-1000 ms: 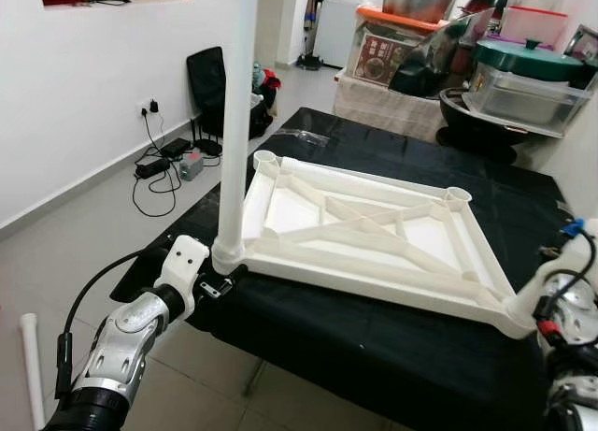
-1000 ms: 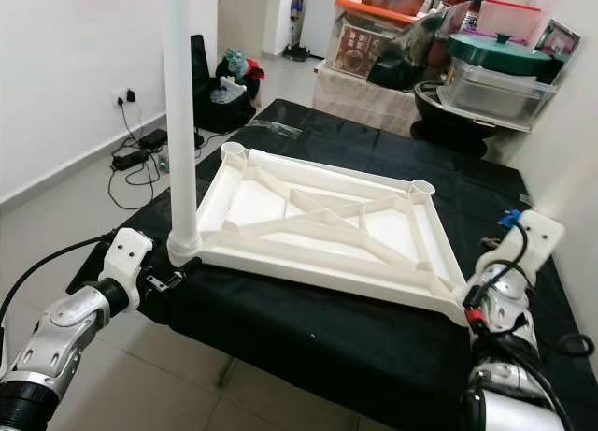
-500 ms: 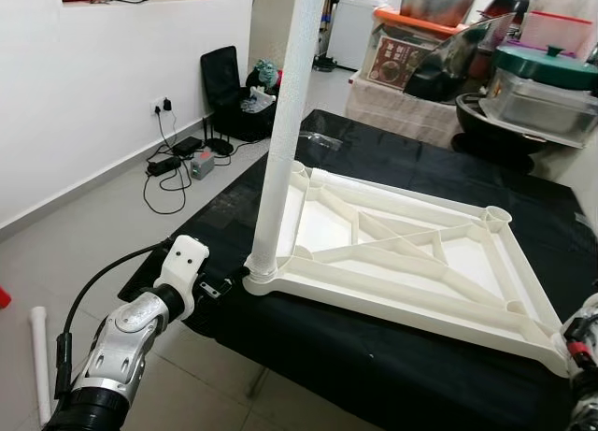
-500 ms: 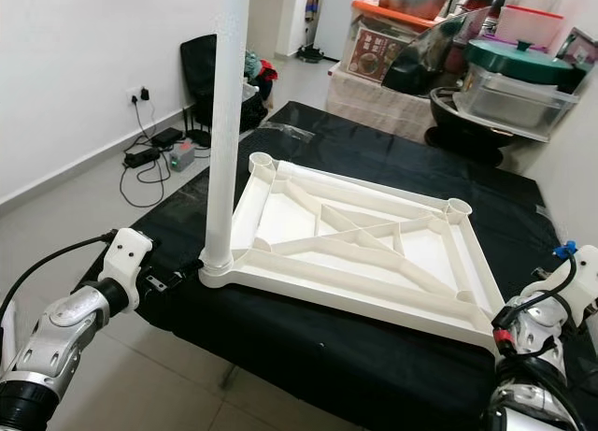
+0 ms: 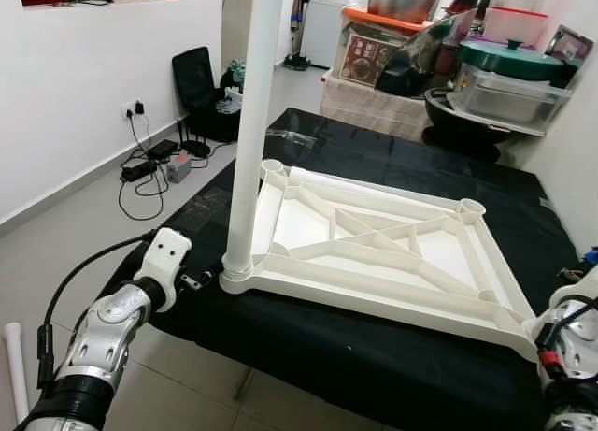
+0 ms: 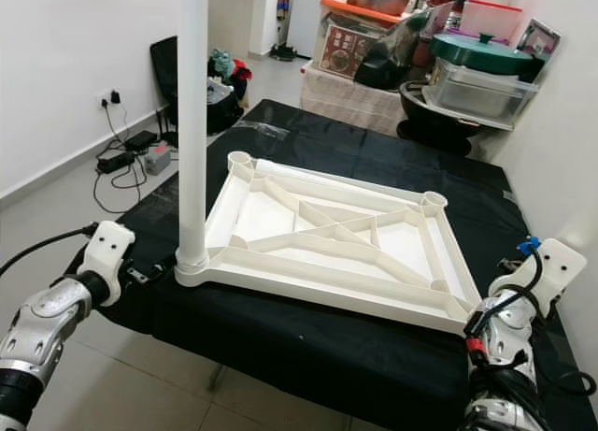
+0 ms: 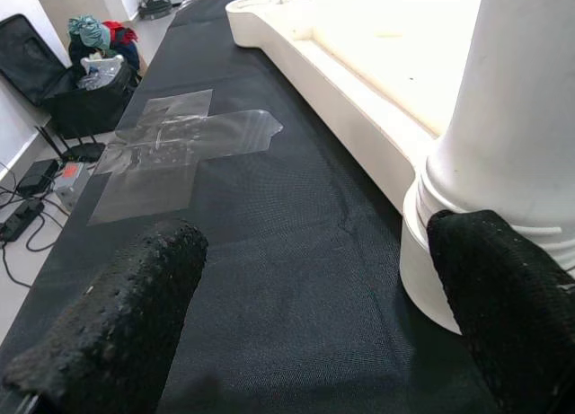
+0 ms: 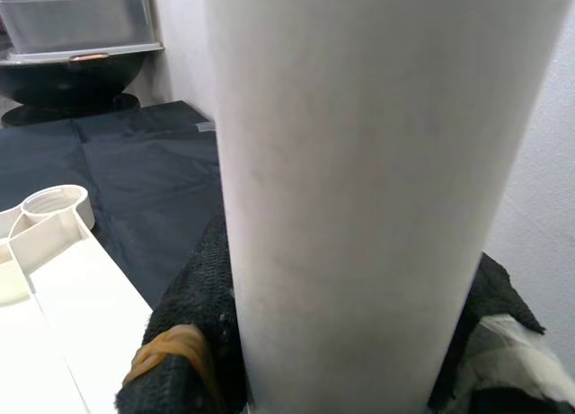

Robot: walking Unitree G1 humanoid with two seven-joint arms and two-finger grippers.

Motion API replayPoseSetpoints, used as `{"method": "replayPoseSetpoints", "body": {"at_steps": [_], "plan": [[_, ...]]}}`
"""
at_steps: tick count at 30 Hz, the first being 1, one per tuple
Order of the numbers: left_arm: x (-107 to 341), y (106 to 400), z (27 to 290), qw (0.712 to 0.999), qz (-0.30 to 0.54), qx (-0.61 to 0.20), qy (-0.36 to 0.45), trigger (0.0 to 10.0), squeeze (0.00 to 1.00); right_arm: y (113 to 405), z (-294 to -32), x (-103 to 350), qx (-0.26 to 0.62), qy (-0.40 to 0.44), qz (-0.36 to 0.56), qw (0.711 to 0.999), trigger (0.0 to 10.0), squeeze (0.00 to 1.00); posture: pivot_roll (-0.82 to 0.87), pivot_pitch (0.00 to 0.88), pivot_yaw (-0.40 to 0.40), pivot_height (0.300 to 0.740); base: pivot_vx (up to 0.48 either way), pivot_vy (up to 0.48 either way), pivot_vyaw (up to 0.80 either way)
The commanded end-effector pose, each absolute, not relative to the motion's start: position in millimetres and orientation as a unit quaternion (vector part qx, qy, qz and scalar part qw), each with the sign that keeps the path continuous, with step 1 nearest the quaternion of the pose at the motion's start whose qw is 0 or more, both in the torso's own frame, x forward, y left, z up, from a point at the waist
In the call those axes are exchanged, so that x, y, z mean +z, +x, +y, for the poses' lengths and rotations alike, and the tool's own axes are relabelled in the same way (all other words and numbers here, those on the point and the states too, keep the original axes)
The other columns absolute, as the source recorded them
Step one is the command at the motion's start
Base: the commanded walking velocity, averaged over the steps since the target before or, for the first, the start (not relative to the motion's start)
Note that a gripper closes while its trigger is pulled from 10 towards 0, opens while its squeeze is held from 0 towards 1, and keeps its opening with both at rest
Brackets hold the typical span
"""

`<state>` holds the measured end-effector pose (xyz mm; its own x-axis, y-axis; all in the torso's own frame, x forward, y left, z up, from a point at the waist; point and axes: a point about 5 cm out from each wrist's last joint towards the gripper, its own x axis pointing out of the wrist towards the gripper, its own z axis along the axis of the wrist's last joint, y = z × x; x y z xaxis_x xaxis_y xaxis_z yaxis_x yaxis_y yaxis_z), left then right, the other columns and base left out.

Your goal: Building children table

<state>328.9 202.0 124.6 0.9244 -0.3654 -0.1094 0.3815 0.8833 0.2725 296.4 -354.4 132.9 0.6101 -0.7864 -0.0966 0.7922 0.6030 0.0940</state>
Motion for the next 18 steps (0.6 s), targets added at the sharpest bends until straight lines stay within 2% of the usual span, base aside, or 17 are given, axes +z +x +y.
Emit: {"method": "replayPoseSetpoints", "body": {"at_steps": [1, 2, 3, 5, 7, 9, 10, 13, 15, 18], "plan": [[128, 328, 174, 0.957, 0.007, -0.251, 0.145, 10.0, 0.00, 306, -313, 93, -0.360, 0.085, 0.101, 0.924, 0.0, 0.00, 0.04, 0.000, -0.111, 0.740, 0.000, 0.000, 0.00], [128, 328, 174, 0.957, 0.007, -0.251, 0.145, 10.0, 0.00, 306, -313, 93, -0.360, 0.085, 0.101, 0.924, 0.0, 0.00, 0.04, 0.000, -0.111, 0.740, 0.000, 0.000, 0.00], [126, 325, 173, 0.956, 0.008, -0.255, 0.144, 10.0, 0.00, 313, -306, 99, -0.332, 0.086, 0.085, 0.935, 0.0, 0.00, 0.04, 0.000, -0.114, 0.740, 0.000, 0.000, 0.00], [126, 325, 173, 0.956, 0.008, -0.255, 0.144, 10.0, 0.00, 313, -306, 99, -0.332, 0.086, 0.085, 0.935, 0.0, 0.00, 0.04, 0.000, -0.114, 0.740, 0.000, 0.000, 0.00], [125, 326, 180, 0.957, 0.011, -0.246, 0.154, 10.0, 0.00, 323, -286, 107, -0.260, 0.083, 0.064, 0.960, 0.0, 0.00, 0.04, 0.000, -0.118, 0.740, 0.000, 0.000, 0.00], [127, 330, 186, 0.958, 0.012, -0.237, 0.160, 10.0, 0.00, 325, -277, 107, -0.227, 0.084, 0.062, 0.968, 0.0, 0.00, 0.04, 0.000, -0.118, 0.740, 0.000, 0.000, 0.00], [127, 330, 186, 0.958, 0.012, -0.237, 0.160, 10.0, 0.00, 325, -277, 107, -0.227, 0.084, 0.062, 0.968, 0.0, 0.00, 0.04, 0.000, -0.118, 0.740, 0.000, 0.000, 0.00], [137, 348, 210, 0.964, 0.016, -0.199, 0.178, 10.0, 0.00, 320, -245, 103, -0.108, 0.078, 0.062, 0.989, 0.0, 0.00, 0.03, 0.000, -0.111, 0.740, 0.000, 0.000, 0.00], [137, 348, 210, 0.964, 0.016, -0.199, 0.178, 10.0, 0.00, 320, -245, 103, -0.108, 0.078, 0.062, 0.989, 0.0, 0.00, 0.03, 0.000, -0.111, 0.740, 0.000, 0.000, 0.00], [148, 361, 224, 0.967, 0.022, -0.173, 0.184, 10.0, 0.00, 310, -231, 99, -0.047, 0.071, 0.063, 0.994, 0.0, 0.00, 0.02, 0.000, -0.101, 0.740, 0.000, 0.000, 0.00]]}}
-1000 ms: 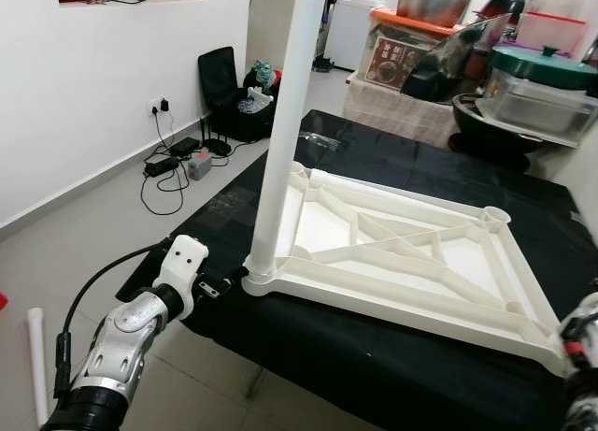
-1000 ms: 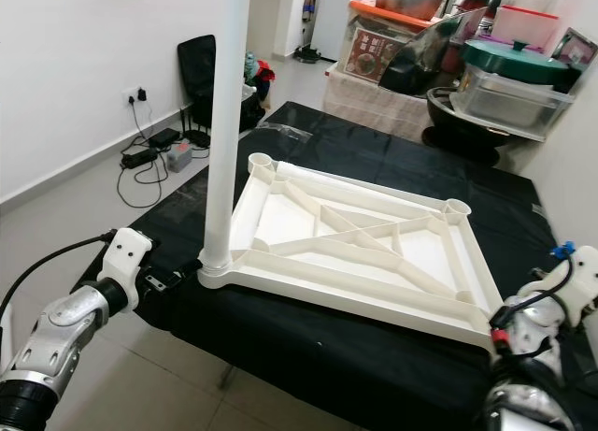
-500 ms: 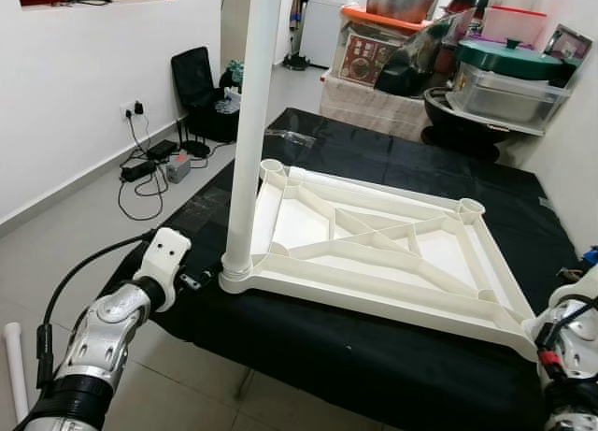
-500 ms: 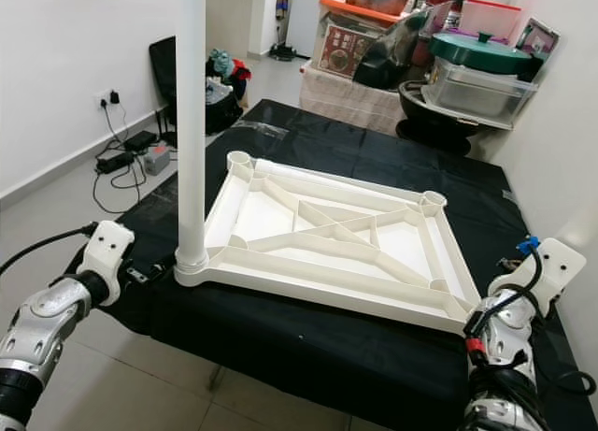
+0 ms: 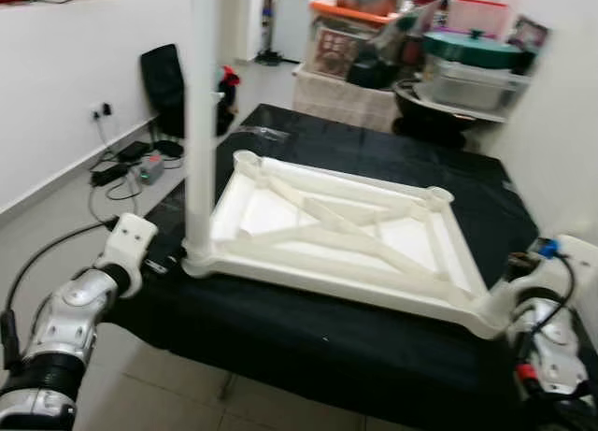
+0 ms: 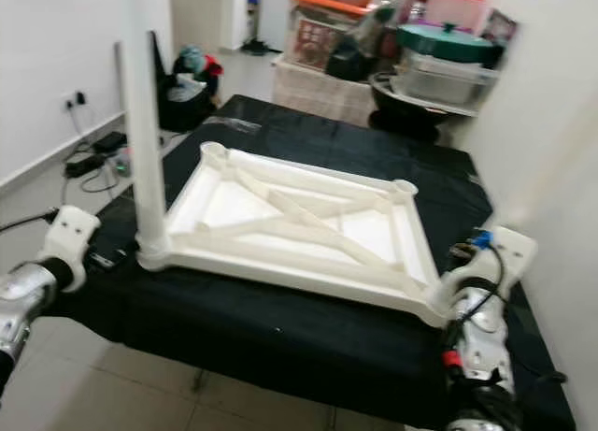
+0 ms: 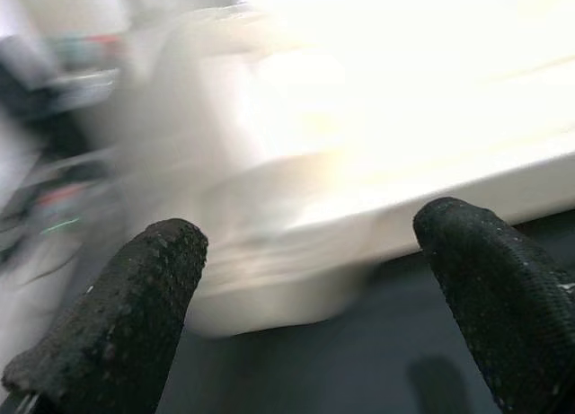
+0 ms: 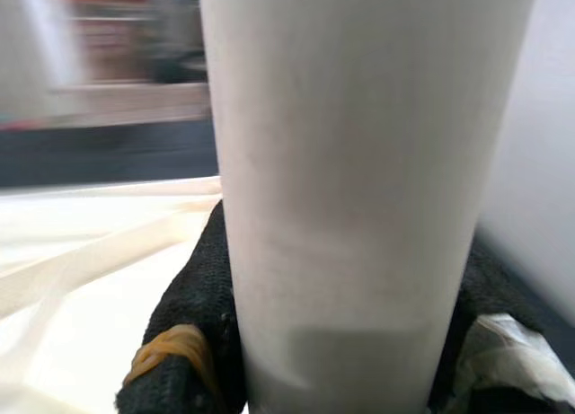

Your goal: Building children table

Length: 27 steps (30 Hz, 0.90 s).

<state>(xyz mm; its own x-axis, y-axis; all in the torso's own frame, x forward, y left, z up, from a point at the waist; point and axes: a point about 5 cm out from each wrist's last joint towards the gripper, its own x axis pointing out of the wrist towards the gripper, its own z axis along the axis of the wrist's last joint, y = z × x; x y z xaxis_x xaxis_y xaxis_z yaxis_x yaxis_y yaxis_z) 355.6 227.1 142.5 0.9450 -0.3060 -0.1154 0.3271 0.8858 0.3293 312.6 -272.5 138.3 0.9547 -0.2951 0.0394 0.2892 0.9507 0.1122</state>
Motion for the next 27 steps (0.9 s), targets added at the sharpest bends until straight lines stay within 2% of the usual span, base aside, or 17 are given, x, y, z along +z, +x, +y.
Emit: {"method": "replayPoseSetpoints", "body": {"at_steps": [1, 2, 4, 6, 9, 18, 27], "plan": [[148, 361, 224, 0.967, 0.022, -0.173, 0.184, 10.0, 0.00, 310, -231, 99, -0.047, 0.071, 0.063, 0.994, 0.0, 0.00, 0.02, 0.000, -0.101, 0.740, 0.000, 0.000, 0.00], [156, 367, 230, 0.970, 0.025, -0.159, 0.184, 10.0, 0.00, 302, -225, 98, -0.009, 0.064, 0.063, 0.996, 0.0, 0.00, 0.00, 0.000, -0.092, 0.740, 0.000, 0.000, 0.00], [156, 367, 230, 0.970, 0.025, -0.159, 0.184, 10.0, 0.00, 302, -225, 98, -0.009, 0.064, 0.063, 0.996, 0.0, 0.00, 0.00, 0.000, -0.092, 0.740, 0.000, 0.000, 0.00], [168, 375, 240, 0.971, 0.031, -0.135, 0.196, 10.0, 0.00, 286, -218, 96, 0.063, 0.048, 0.068, 0.995, 0.0, 0.00, -0.01, 0.000, -0.084, 0.740, 0.000, 0.000, 0.00], [176, 379, 246, 0.971, 0.032, -0.121, 0.202, 10.0, 0.00, 274, -218, 94, 0.103, 0.032, 0.076, 0.991, 0.0, 0.00, -0.02, 0.000, -0.079, 0.740, 0.000, 0.000, 0.00], [173, 377, 253, 0.972, 0.027, -0.119, 0.201, 10.0, 0.00, 275, -257, 91, -0.018, 0.026, 0.096, 0.995, 0.0, 0.00, -0.01, 0.000, -0.080, 0.740, 0.000, 0.000, 0.00], [148, 366, 232, 0.972, 0.015, -0.162, 0.171, 10.0, 0.00, 286, -261, 94, -0.069, 0.028, 0.092, 0.993, 0.0, 0.00, 0.01, 0.000, -0.097, 0.740, 0.000, 0.000, 0.00]]}}
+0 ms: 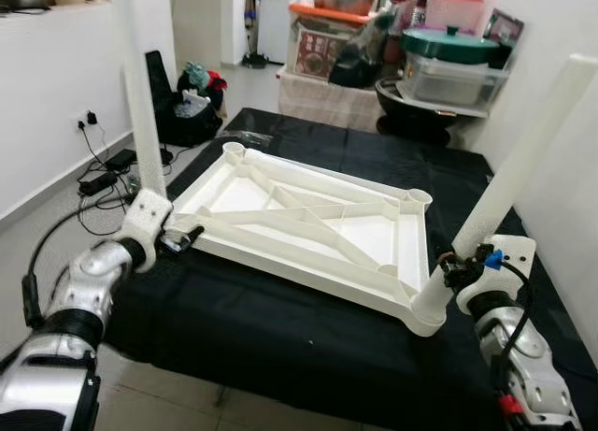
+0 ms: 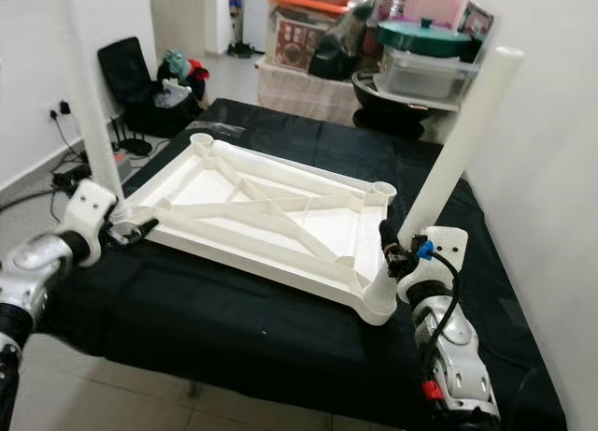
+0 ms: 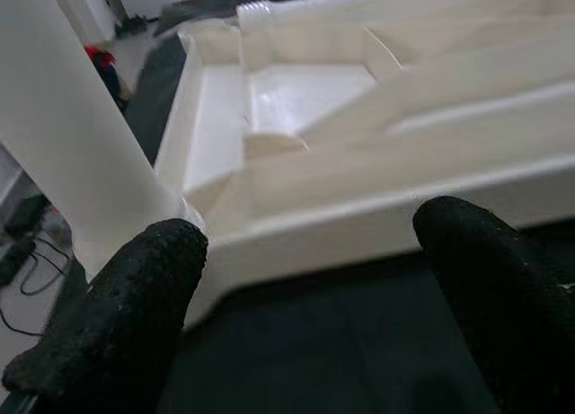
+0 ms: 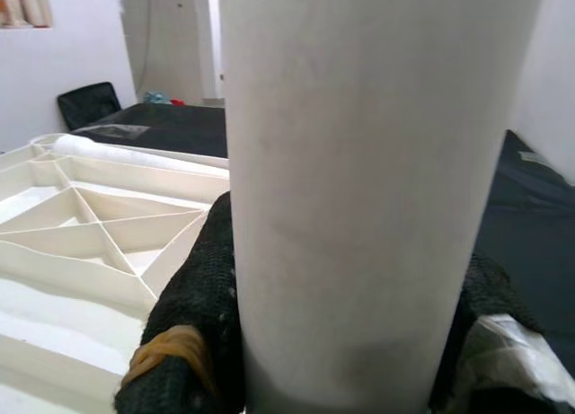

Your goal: Building children table

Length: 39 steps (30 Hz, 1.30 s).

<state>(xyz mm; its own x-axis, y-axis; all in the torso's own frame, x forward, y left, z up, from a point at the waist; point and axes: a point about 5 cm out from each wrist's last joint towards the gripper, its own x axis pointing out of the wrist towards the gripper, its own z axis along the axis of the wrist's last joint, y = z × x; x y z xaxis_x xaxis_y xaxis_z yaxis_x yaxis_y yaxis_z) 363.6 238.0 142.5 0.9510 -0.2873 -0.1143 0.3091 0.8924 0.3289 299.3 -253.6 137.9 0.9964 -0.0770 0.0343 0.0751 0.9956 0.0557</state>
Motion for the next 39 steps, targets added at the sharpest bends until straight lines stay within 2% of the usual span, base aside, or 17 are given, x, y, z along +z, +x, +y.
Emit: {"method": "replayPoseSetpoints", "body": {"at_steps": [1, 2, 3, 7, 14, 15, 17, 18, 20, 21, 22, 23, 31, 39], "plan": [[140, 361, 224, 0.971, 0.013, -0.172, 0.165, 10.0, 0.00, 288, -262, 95, -0.075, 0.028, 0.089, 0.993, 0.0, 0.00, 0.02, 0.000, -0.100, 0.740, 0.000, 0.000, 0.00], [140, 361, 224, 0.971, 0.013, -0.172, 0.165, 10.0, 0.00, 288, -262, 95, -0.075, 0.028, 0.089, 0.993, 0.0, 0.00, 0.02, 0.000, -0.100, 0.740, 0.000, 0.000, 0.00], [124, 351, 211, 0.972, 0.011, -0.185, 0.145, 10.0, 0.00, 292, -264, 98, -0.083, 0.029, 0.085, 0.993, 0.0, 0.00, 0.02, 0.000, -0.105, 0.740, 0.000, 0.000, 0.00], [111, 342, 205, 0.975, 0.018, -0.181, 0.130, 10.0, 0.00, 295, -266, 101, -0.090, 0.029, 0.079, 0.992, 0.0, 0.00, 0.03, 0.000, -0.112, 0.740, 0.000, 0.000, 0.00], [112, 336, 186, 0.974, -0.004, -0.190, 0.125, 10.0, 0.00, 300, -261, 109, -0.100, 0.020, 0.057, 0.993, 0.0, 0.00, 0.03, 0.000, -0.107, 0.740, 0.000, 0.000, 0.00], [114, 335, 177, 0.973, -0.017, -0.194, 0.127, 10.0, 0.00, 301, -255, 113, -0.095, 0.016, 0.047, 0.994, 2.1, 0.00, 0.03, 0.000, -0.105, 0.740, 0.000, 0.000, 0.00], [116, 334, 171, 0.972, -0.025, -0.196, 0.128, 10.0, 0.00, 302, -250, 115, -0.090, 0.015, 0.040, 0.995, 2.1, 0.00, 0.03, 0.000, -0.105, 0.740, 0.000, 0.000, 0.00], [118, 334, 165, 0.972, -0.034, -0.197, 0.123, 10.0, 0.00, 302, -244, 117, -0.081, 0.015, 0.034, 0.996, 2.6, 0.00, 0.03, 0.000, -0.104, 0.740, 0.000, 0.000, 0.00], [120, 333, 162, 0.973, -0.039, -0.196, 0.119, 10.0, 0.00, 303, -240, 118, -0.075, 0.016, 0.031, 0.997, 2.6, 0.00, 0.03, 0.000, -0.104, 0.740, 0.000, 0.000, 0.00], [122, 333, 161, 0.973, -0.043, -0.195, 0.117, 10.0, 0.00, 303, -235, 118, -0.066, 0.018, 0.030, 0.997, 4.4, 0.00, 0.03, 0.000, -0.103, 0.740, 0.000, 0.000, 0.00], [124, 332, 160, 0.973, -0.045, -0.194, 0.115, 10.0, 0.00, 303, -232, 118, -0.059, 0.019, 0.029, 0.998, 4.4, 0.00, 0.03, 0.000, -0.103, 0.740, 0.000, 0.000, 0.00], [126, 333, 161, 0.974, -0.047, -0.188, 0.114, 10.0, 0.00, 302, -230, 117, -0.051, 0.018, 0.034, 0.998, 10.0, 0.00, 0.03, 0.000, -0.103, 0.740, 0.000, 0.000, 0.00], [130, 333, 171, 0.980, -0.047, -0.160, 0.110, 10.0, 0.00, 302, -231, 113, -0.051, 0.016, 0.045, 0.998, 10.0, 0.00, 0.03, 0.000, -0.103, 0.740, 0.000, 0.000, 0.00], [136, 331, 163, 0.981, -0.056, -0.159, 0.099, 10.0, 0.00, 305, -221, 119, -0.035, 0.018, 0.035, 0.999, 10.0, 0.00, 0.03, 0.000, -0.104, 0.740, 0.000, 0.000, 0.00]]}}
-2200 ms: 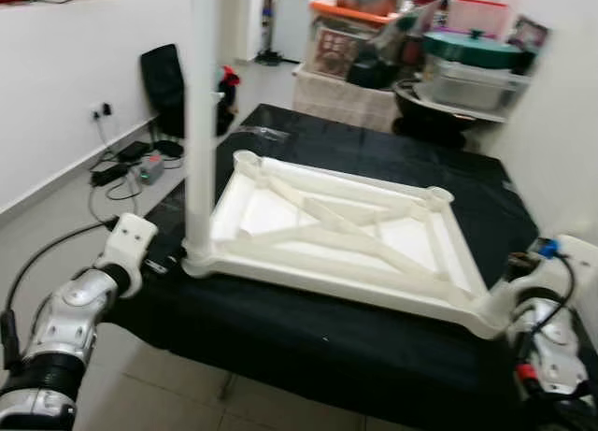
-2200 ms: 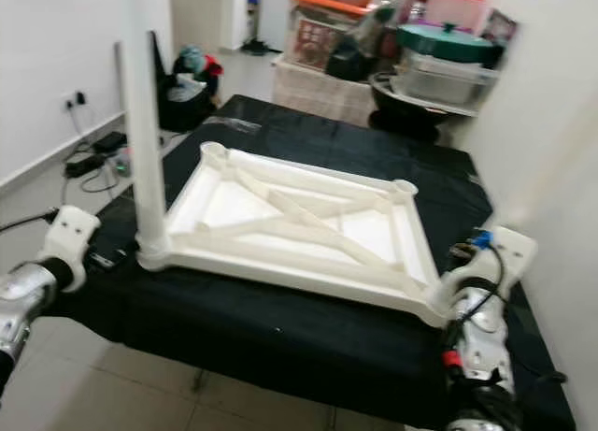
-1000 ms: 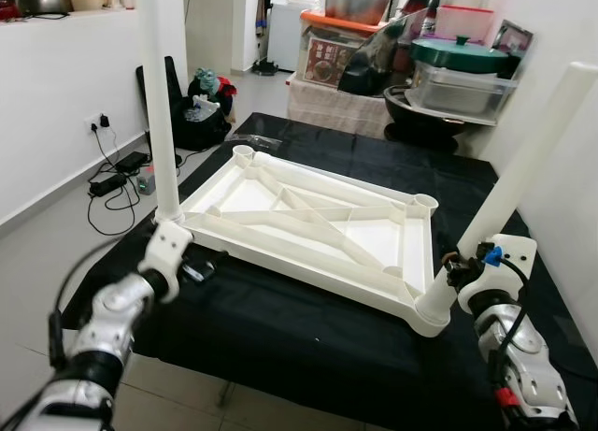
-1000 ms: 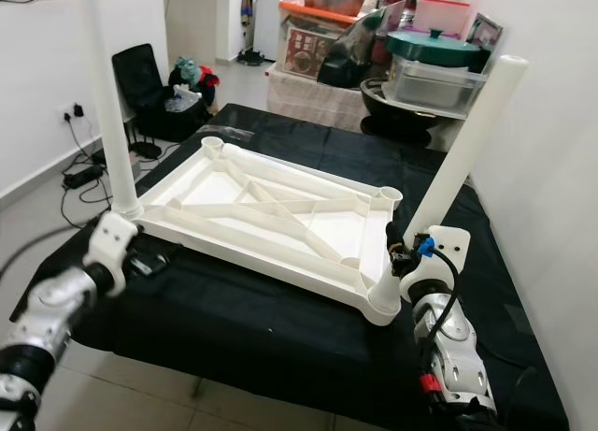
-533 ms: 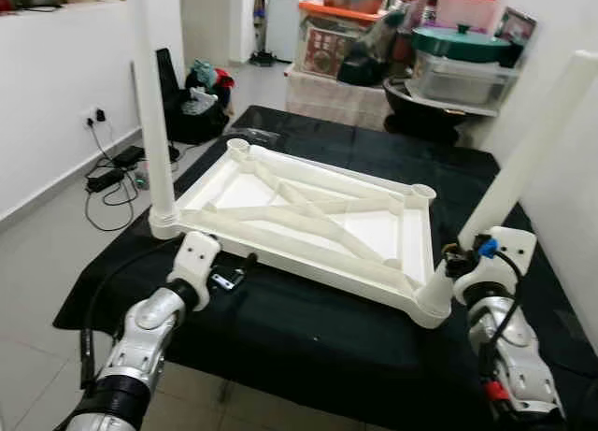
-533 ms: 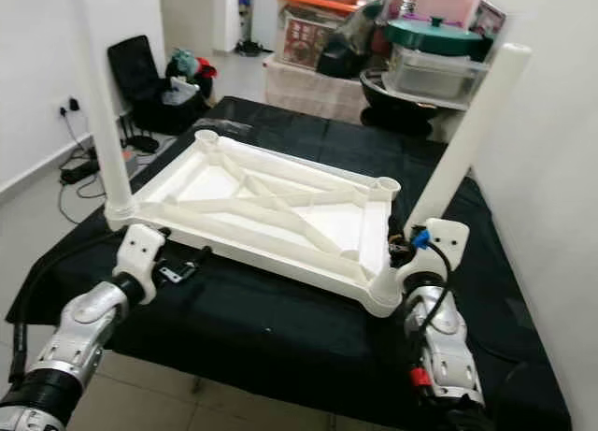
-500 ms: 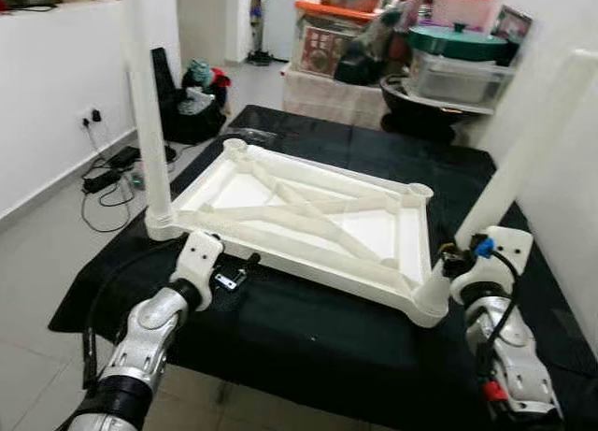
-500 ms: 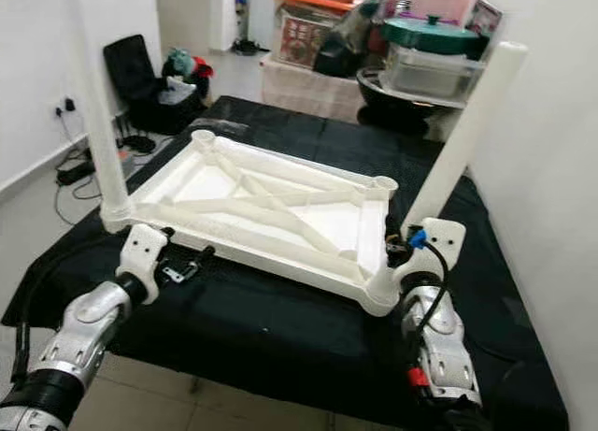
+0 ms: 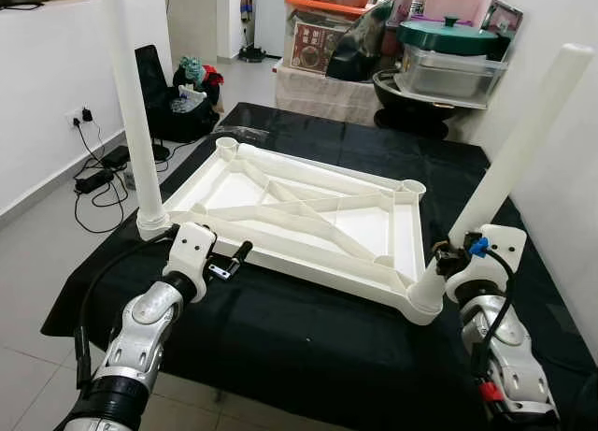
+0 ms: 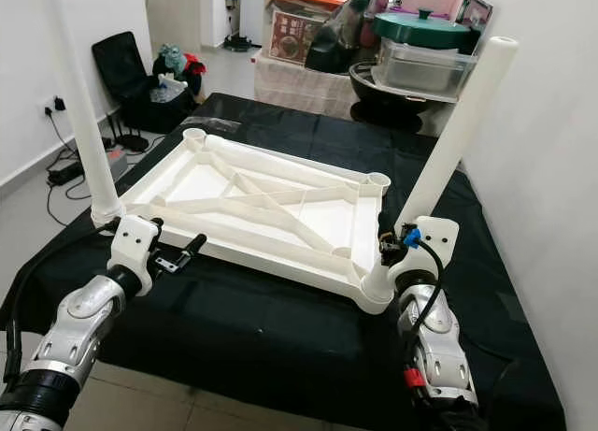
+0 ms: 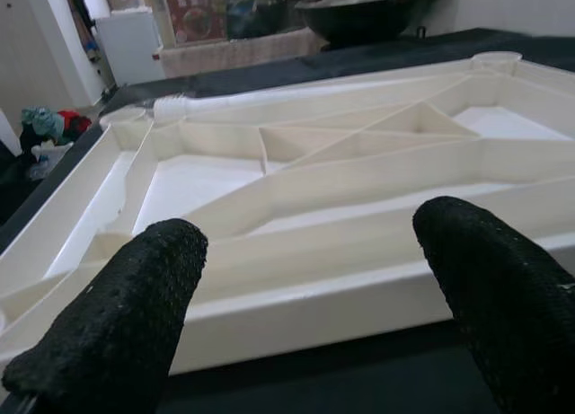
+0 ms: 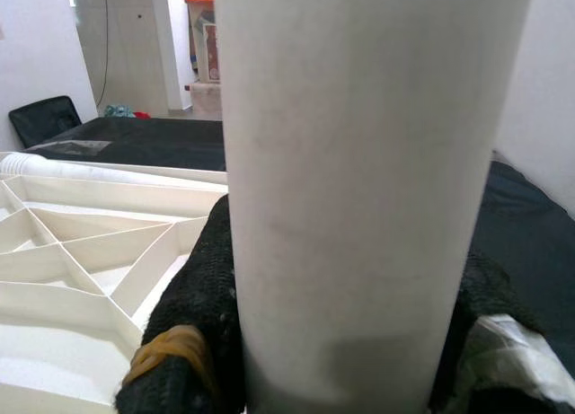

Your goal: Building children table

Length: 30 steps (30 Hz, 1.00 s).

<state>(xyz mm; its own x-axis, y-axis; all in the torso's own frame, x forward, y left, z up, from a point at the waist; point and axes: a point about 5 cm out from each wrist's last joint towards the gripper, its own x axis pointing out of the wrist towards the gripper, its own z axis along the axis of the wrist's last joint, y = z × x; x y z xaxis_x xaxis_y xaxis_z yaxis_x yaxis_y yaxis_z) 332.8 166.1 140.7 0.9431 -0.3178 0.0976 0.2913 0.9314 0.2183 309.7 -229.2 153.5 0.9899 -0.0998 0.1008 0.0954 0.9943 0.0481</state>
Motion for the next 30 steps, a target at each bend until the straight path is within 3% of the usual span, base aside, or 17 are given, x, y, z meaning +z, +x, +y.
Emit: {"method": "replayPoseSetpoints", "body": {"at_steps": [1, 21, 30], "plan": [[136, 330, 162, 0.981, -0.056, -0.159, 0.097, 10.0, 0.00, 305, -219, 119, -0.032, 0.018, 0.034, 0.999, 10.0, 0.00, 0.04, 0.000, -0.106, 0.740, 0.262, 0.000, 0.00], [136, 328, 155, 0.980, -0.050, -0.165, 0.097, 10.0, 0.00, 305, -211, 122, -0.012, 0.014, 0.026, 0.999, 10.0, 0.00, 0.03, 0.000, -0.103, 0.740, 0.276, 0.000, 0.00], [134, 327, 151, 0.978, -0.046, -0.172, 0.110, 10.0, 0.00, 304, -215, 120, -0.024, 0.014, 0.031, 0.999, 10.0, 0.00, 0.03, 0.000, -0.100, 0.740, 0.000, 0.000, 0.00]]}}
